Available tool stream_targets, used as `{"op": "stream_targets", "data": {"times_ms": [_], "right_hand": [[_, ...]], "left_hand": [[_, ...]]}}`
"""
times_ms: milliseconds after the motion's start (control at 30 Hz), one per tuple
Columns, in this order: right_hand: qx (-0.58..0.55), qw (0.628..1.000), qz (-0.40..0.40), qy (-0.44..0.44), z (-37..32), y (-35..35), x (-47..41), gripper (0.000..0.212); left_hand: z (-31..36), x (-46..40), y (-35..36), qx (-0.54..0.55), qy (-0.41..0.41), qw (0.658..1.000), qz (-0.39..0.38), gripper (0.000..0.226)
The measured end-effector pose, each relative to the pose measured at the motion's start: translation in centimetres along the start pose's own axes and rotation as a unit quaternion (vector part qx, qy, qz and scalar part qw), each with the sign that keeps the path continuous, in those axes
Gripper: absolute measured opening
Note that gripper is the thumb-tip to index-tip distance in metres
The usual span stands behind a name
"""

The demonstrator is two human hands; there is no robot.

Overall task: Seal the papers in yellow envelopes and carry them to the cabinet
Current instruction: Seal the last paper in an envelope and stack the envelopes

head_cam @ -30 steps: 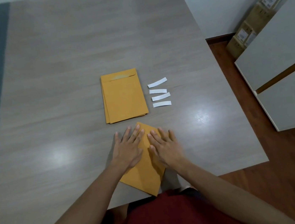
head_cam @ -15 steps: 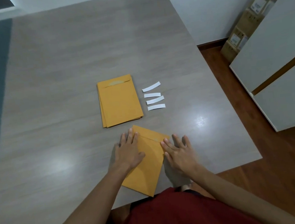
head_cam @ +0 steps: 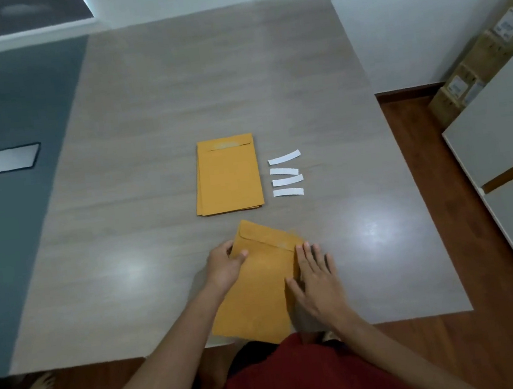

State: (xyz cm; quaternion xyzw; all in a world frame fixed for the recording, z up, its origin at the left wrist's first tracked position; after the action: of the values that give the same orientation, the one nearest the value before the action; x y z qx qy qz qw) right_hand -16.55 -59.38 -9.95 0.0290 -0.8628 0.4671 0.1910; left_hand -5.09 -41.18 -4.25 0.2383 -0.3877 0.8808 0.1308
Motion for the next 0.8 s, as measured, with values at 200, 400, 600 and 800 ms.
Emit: {"op": "stream_targets", "data": {"times_ms": [200, 400, 600, 800], "right_hand": [[-0.288, 0.954, 0.077, -0.012, -4.3, -3.2, -2.2, 0.075], [-0.317, 0.941, 0.114, -0.011, -9.6, -6.6, -10.1, 0.074], [-0.284, 0.947, 0.149, 0.039, -12.7, -9.4, -17.9, 0.045], [-0.179, 0.972, 0.125, 0.088, -13.3, -8.0, -19.7, 0.052]], "left_hand": [[2.2, -1.0, -3.5, 0.192, -0.025, 0.977, 0.087, 0.009], [4.0, -7.4, -7.5, 0.13, -0.006, 0.98, 0.15, 0.016], [6.9, -16.1, -11.0, 0.061, 0.025, 0.992, 0.108, 0.042], [5.7, -19.4, -9.6, -0.12, -0.079, 0.989, 0.043, 0.074]]}}
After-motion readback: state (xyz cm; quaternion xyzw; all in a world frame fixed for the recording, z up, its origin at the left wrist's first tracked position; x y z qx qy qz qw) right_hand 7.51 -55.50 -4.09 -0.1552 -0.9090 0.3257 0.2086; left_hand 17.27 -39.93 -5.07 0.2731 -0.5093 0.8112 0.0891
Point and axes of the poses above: each hand's wrist, its own x-axis away from the middle knuckle, its own y-axis out of the palm, z = x × y, the point moved 2 cm from there along -x, towards the middle knuckle, and after that the axes turned 12 degrees about -x, right-handed, at the moved point
